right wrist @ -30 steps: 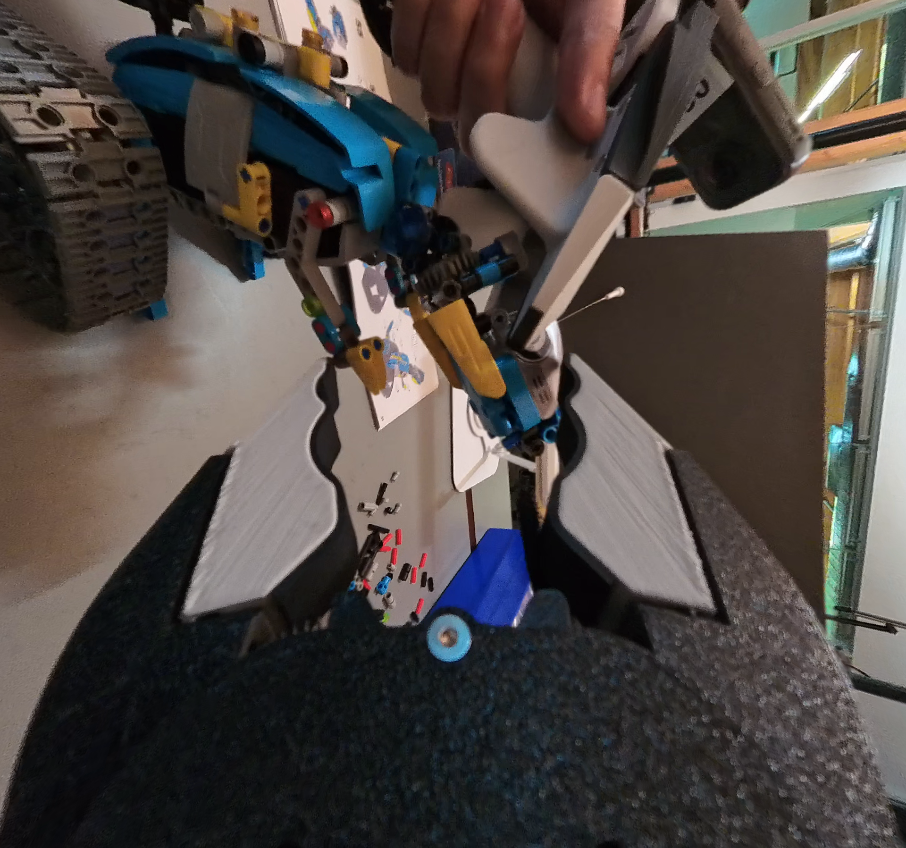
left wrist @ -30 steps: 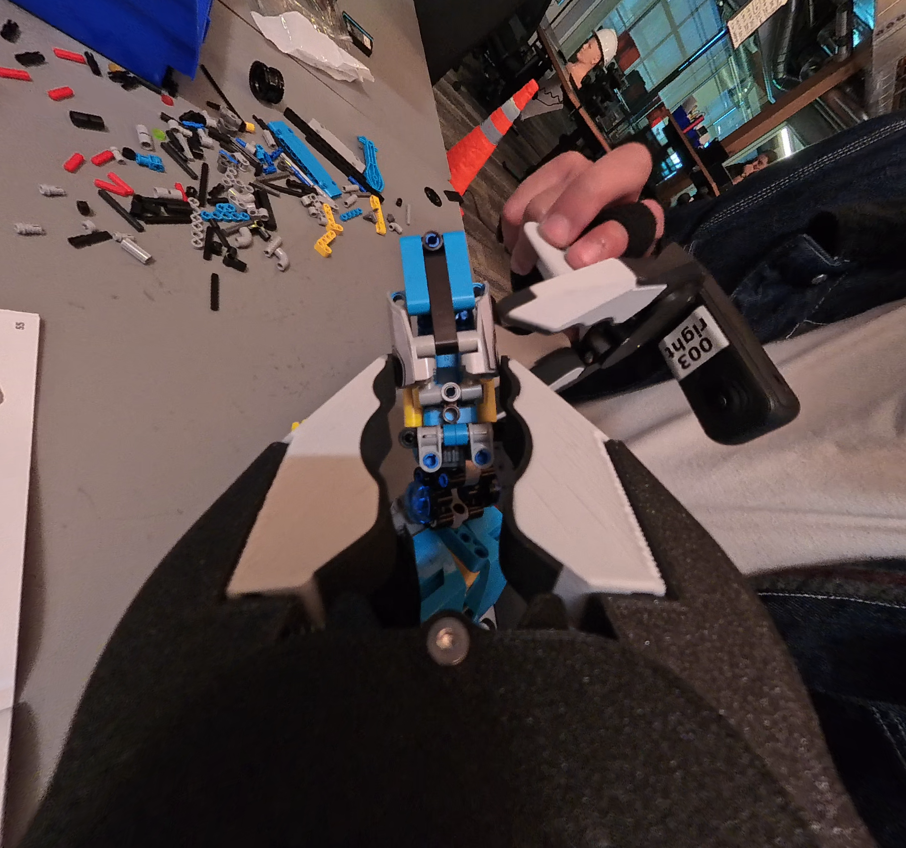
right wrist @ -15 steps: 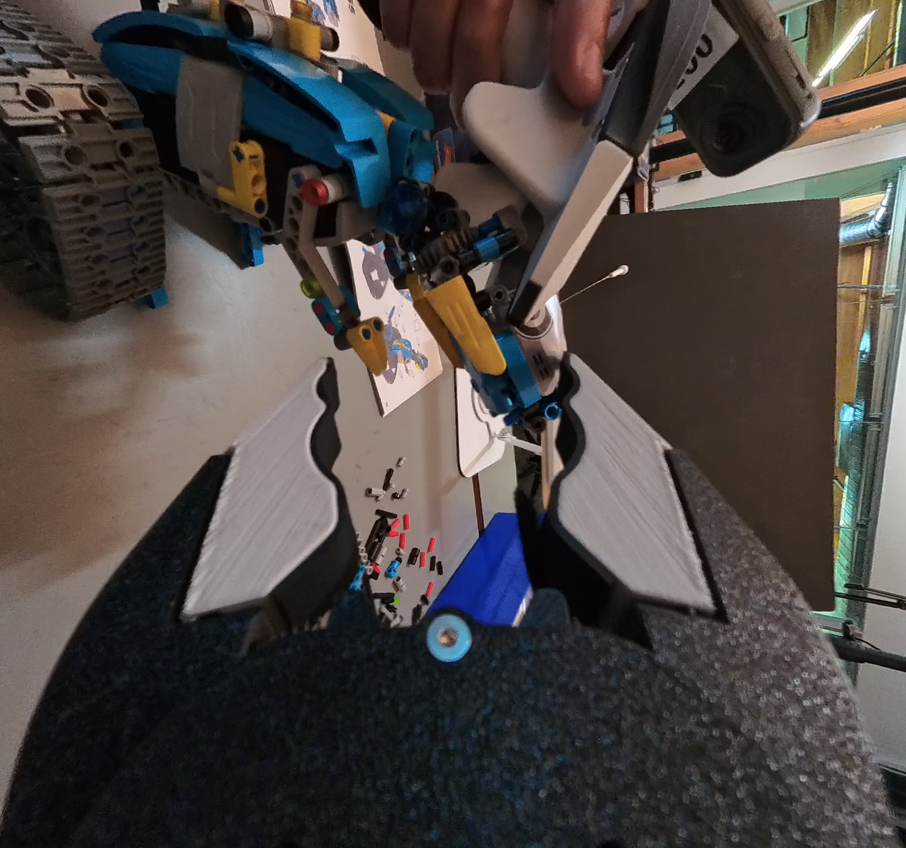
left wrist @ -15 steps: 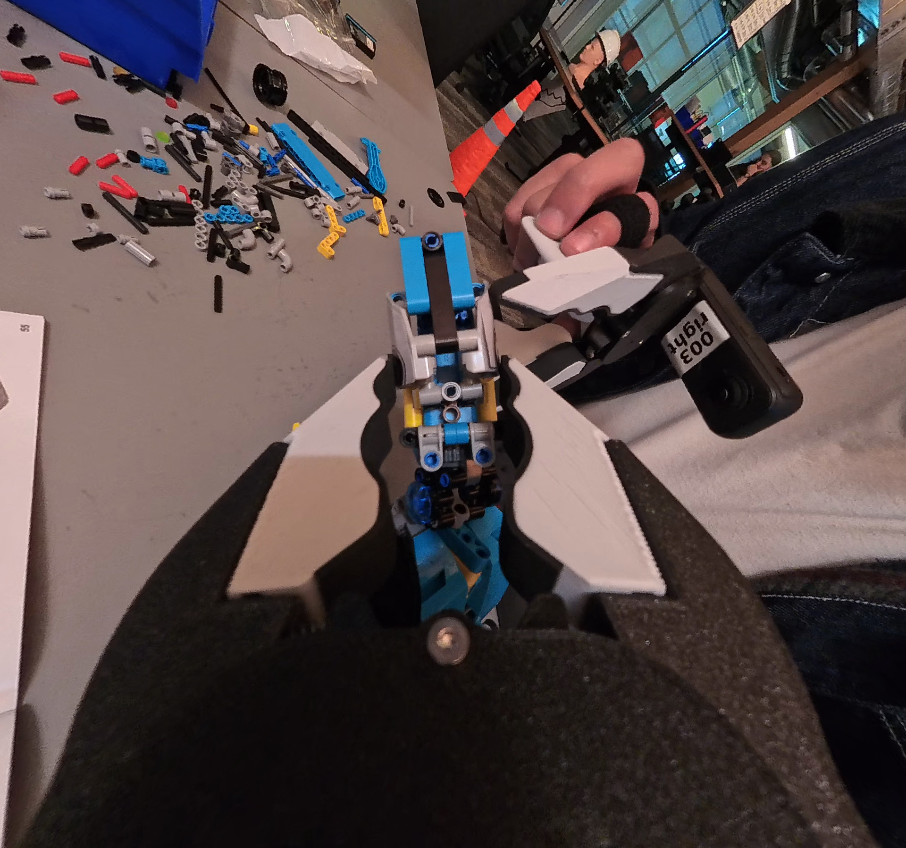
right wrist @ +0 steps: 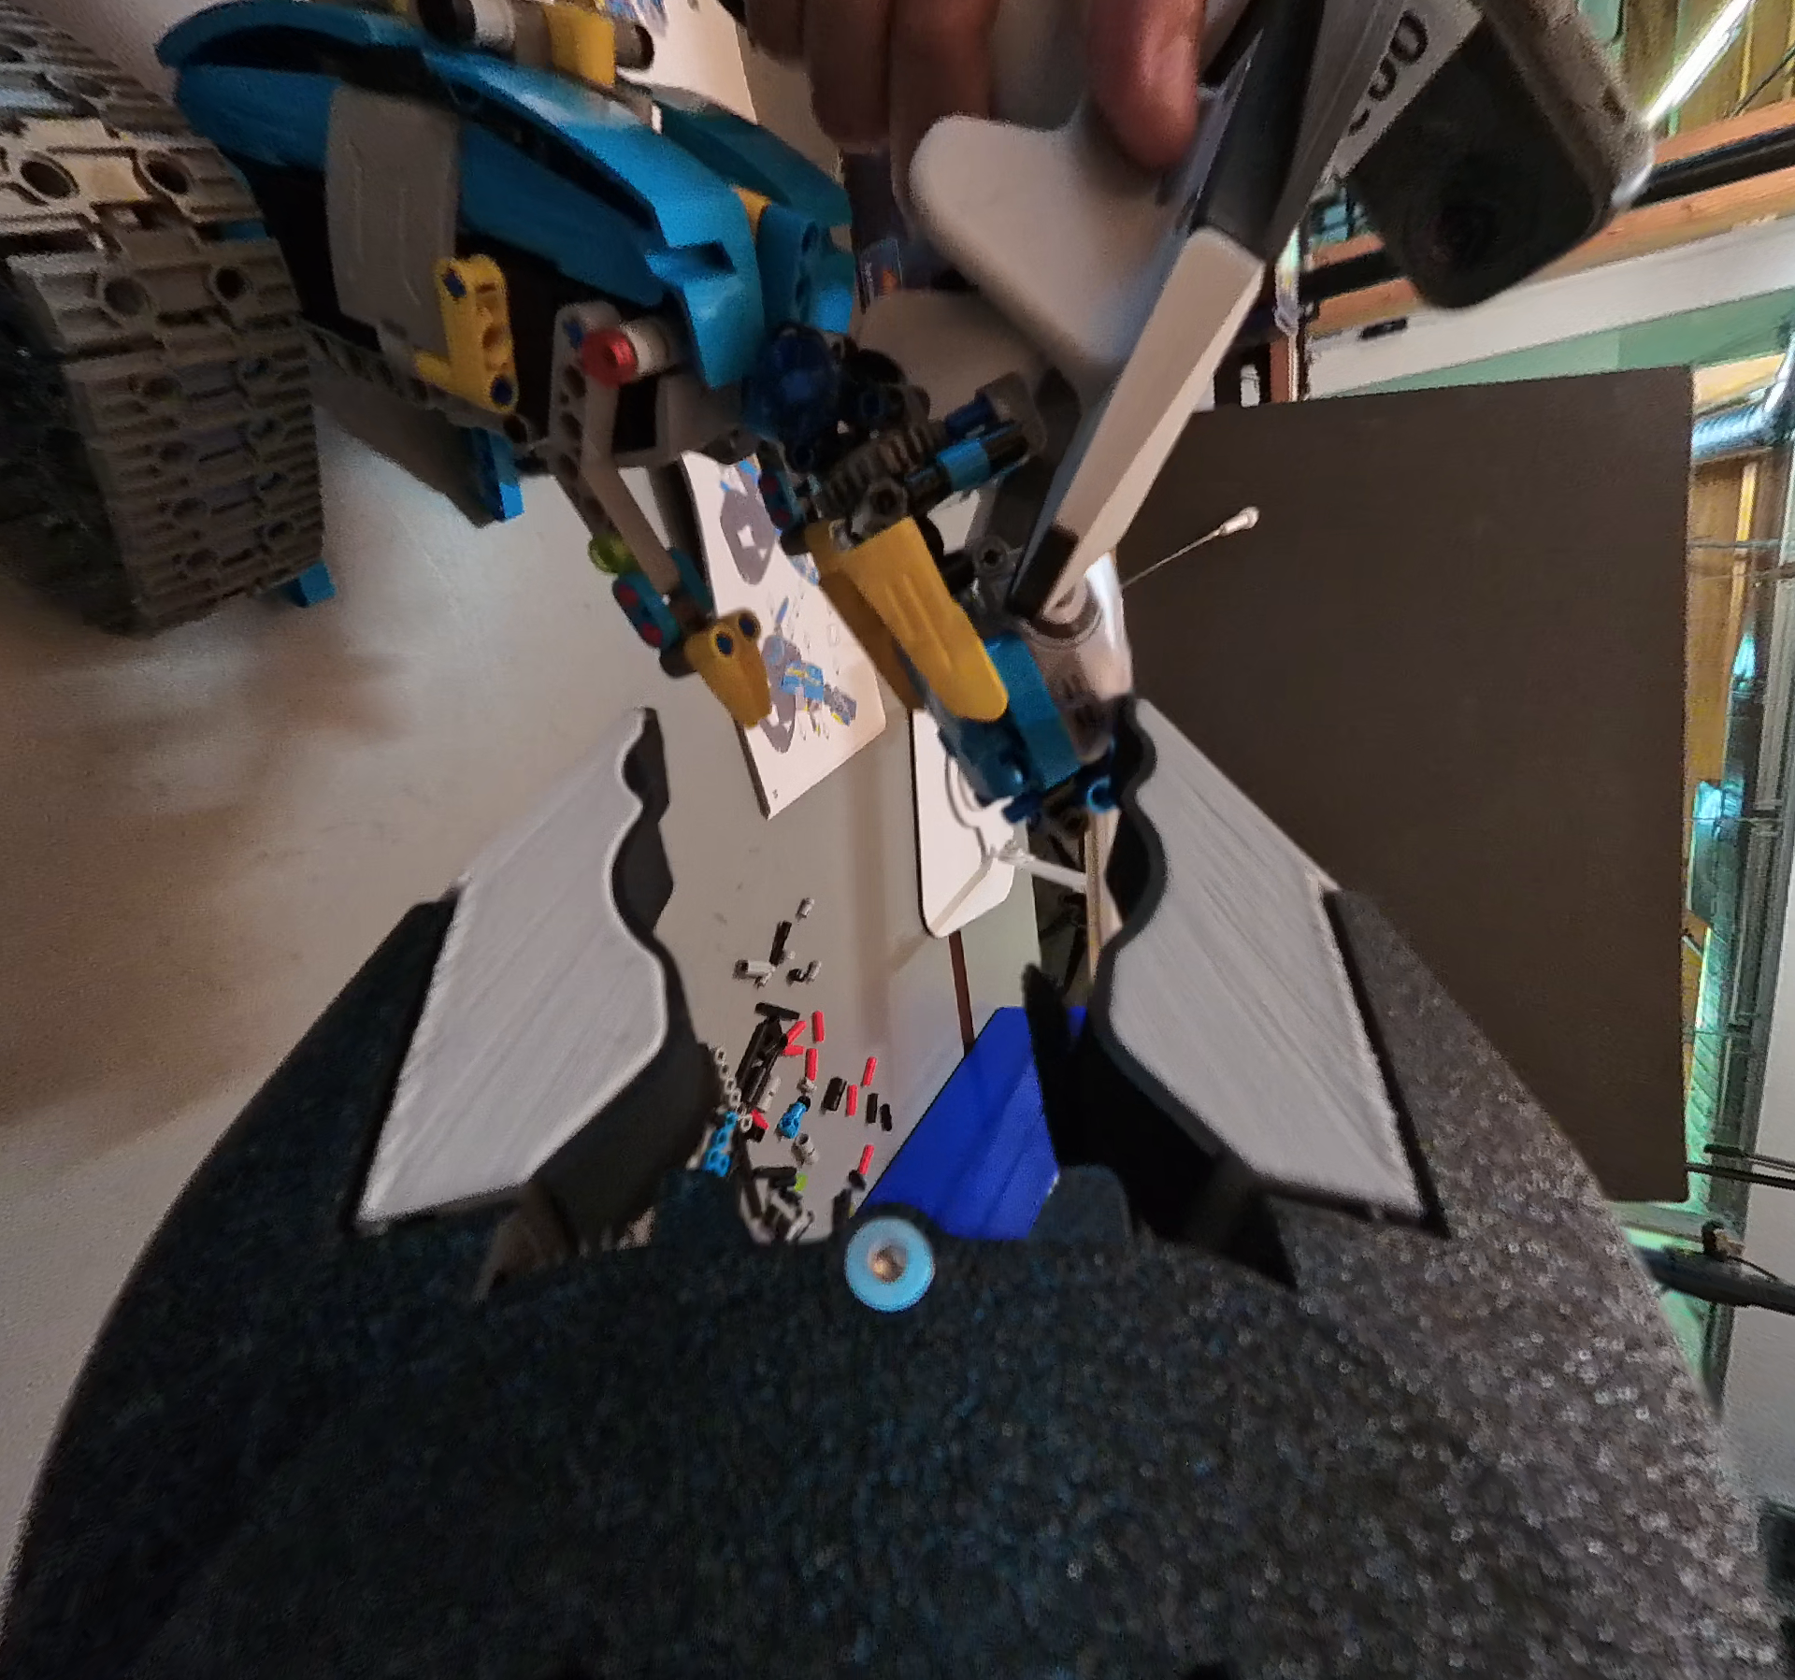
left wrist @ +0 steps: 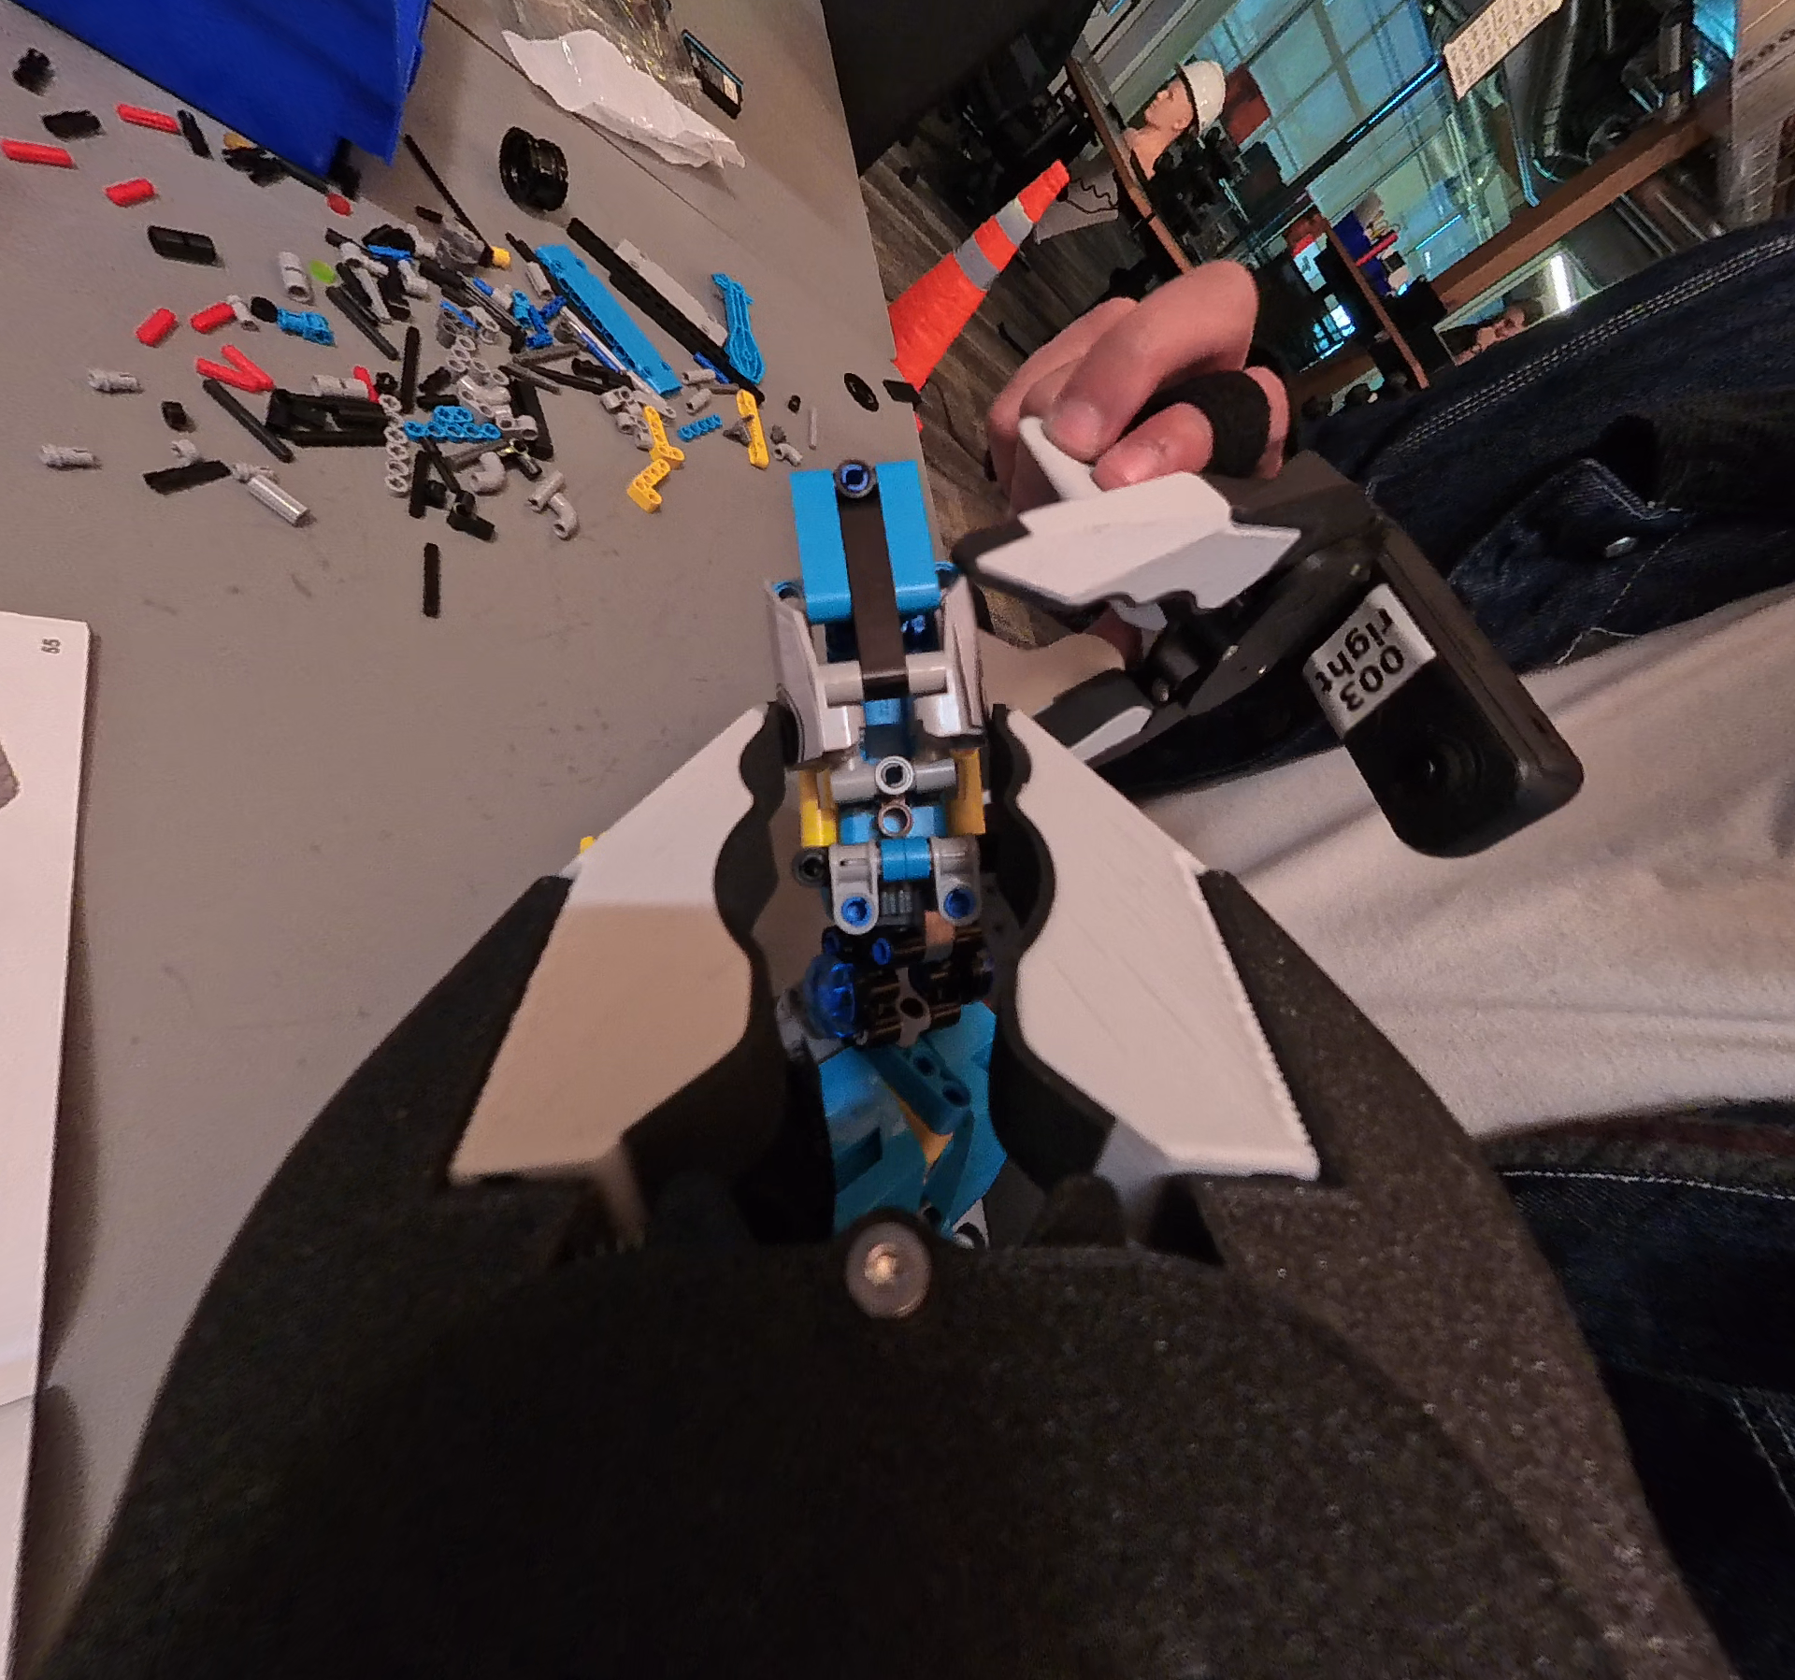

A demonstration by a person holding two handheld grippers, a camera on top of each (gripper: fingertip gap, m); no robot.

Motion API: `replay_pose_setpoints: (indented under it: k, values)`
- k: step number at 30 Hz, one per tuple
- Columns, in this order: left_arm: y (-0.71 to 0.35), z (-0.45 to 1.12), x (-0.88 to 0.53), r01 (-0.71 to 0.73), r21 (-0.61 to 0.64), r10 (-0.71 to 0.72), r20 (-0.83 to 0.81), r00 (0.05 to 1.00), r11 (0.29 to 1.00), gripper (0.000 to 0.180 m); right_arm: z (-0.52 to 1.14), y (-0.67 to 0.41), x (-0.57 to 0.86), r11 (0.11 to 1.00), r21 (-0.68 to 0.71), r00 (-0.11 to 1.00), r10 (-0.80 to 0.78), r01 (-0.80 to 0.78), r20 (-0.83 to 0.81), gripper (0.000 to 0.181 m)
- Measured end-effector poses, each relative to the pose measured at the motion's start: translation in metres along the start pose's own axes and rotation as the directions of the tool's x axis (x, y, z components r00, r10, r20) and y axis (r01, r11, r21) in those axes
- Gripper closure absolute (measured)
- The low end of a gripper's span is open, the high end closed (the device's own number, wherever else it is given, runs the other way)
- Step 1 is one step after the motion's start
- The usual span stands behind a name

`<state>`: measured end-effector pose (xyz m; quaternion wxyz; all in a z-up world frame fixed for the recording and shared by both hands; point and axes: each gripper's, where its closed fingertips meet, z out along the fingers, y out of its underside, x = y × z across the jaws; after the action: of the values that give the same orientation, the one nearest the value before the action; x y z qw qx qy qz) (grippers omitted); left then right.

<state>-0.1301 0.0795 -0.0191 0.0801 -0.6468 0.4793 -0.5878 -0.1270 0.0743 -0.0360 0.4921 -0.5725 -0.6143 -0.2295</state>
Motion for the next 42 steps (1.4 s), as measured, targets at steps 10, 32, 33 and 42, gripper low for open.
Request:
replay_pose_setpoints:
  k: [10,32,33,42]
  values:
    - [-0.005,-0.001,-0.008,-0.190,-0.010,0.186,0.248,0.951,0.982,0.139,-0.019,0.003,0.019,0.927,0.154,0.939,0.341,-0.343,0.040,0.097]
    - [-0.010,-0.005,-0.011,-0.579,-0.340,0.611,0.700,0.370,0.741,0.138,-0.011,0.016,0.026,0.047,0.244,0.203,0.713,-0.969,0.671,0.144]
    - [-0.010,-0.004,-0.011,-0.584,-0.354,0.621,0.702,0.350,0.730,0.138,-0.010,0.016,0.025,0.038,0.239,0.194,0.709,-0.970,0.678,0.144]
    - [-0.013,0.001,-0.012,-0.490,-0.241,0.489,0.732,0.474,0.838,0.130,-0.006,0.013,0.027,-0.076,0.179,0.081,0.678,-0.981,0.731,0.143]
